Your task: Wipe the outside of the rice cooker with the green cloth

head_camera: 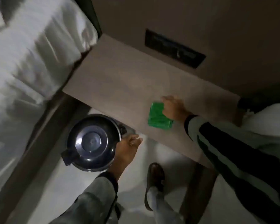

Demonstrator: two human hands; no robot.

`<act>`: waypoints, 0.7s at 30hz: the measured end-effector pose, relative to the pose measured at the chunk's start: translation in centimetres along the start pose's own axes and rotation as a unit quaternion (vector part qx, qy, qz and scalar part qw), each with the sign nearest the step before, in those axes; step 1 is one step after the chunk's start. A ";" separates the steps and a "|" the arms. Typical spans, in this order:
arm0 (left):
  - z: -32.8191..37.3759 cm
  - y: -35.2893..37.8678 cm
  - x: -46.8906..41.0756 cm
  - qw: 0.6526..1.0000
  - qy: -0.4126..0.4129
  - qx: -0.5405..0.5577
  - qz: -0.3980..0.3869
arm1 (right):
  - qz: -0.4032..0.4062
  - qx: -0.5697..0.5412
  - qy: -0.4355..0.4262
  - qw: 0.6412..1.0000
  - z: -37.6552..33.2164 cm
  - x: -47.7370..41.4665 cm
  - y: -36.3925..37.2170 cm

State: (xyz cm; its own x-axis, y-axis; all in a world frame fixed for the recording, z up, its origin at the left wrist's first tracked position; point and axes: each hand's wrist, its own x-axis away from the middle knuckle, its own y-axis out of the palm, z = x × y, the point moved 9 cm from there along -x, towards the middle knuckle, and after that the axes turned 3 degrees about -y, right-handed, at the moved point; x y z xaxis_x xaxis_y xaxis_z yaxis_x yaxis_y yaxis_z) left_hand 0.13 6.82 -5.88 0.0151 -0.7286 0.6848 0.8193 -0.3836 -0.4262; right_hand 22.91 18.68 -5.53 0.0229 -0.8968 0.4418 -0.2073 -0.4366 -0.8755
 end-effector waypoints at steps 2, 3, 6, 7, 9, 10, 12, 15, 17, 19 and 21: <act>-2.5 2.3 -0.8 0.997 -0.044 0.068 -0.016 | -0.040 0.005 0.007 0.999 0.7 -1.5 2.1; -3.2 3.1 -0.4 0.992 -0.052 0.104 -0.037 | -0.060 -0.007 0.027 0.998 1.5 -1.7 3.1; -3.1 4.4 0.2 0.982 -0.091 0.134 -0.094 | -0.108 -0.082 0.074 0.988 2.4 -1.9 4.1; -3.0 4.4 0.5 0.979 -0.102 0.149 -0.095 | -0.133 -0.146 0.084 0.977 2.2 -1.2 4.9; -3.1 4.0 1.0 0.968 -0.119 0.211 -0.068 | -0.192 -0.317 0.099 0.923 0.9 1.6 6.6; -3.1 3.6 1.0 0.957 -0.122 0.256 -0.058 | -0.223 -0.395 0.097 0.886 -0.1 3.0 7.4; -3.4 3.2 1.0 0.925 -0.123 0.352 -0.077 | -0.272 -0.541 0.095 0.790 -2.3 6.1 9.4; -4.7 2.6 0.8 0.888 -0.124 0.433 -0.089 | -0.249 -0.602 0.113 0.750 -4.4 9.1 12.2; -6.4 1.3 1.1 0.926 -0.131 0.354 -0.010 | -0.149 -0.513 0.159 0.830 -4.5 10.6 13.3; -7.6 0.4 1.7 0.952 -0.133 0.272 0.044 | -0.093 -0.534 0.195 0.817 -6.0 12.7 14.7; -7.0 0.9 2.4 0.961 -0.128 0.245 0.004 | -0.136 -0.654 0.226 0.709 -8.6 14.8 17.4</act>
State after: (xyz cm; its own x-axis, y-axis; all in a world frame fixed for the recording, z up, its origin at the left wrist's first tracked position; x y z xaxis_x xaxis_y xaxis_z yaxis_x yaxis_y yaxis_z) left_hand -3.08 0.70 -8.75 0.1123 -0.5431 0.8321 0.9890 -0.0196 -0.1463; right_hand 11.21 -1.56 -12.50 -0.0188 -0.5490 0.8356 -0.9917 0.1168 0.0544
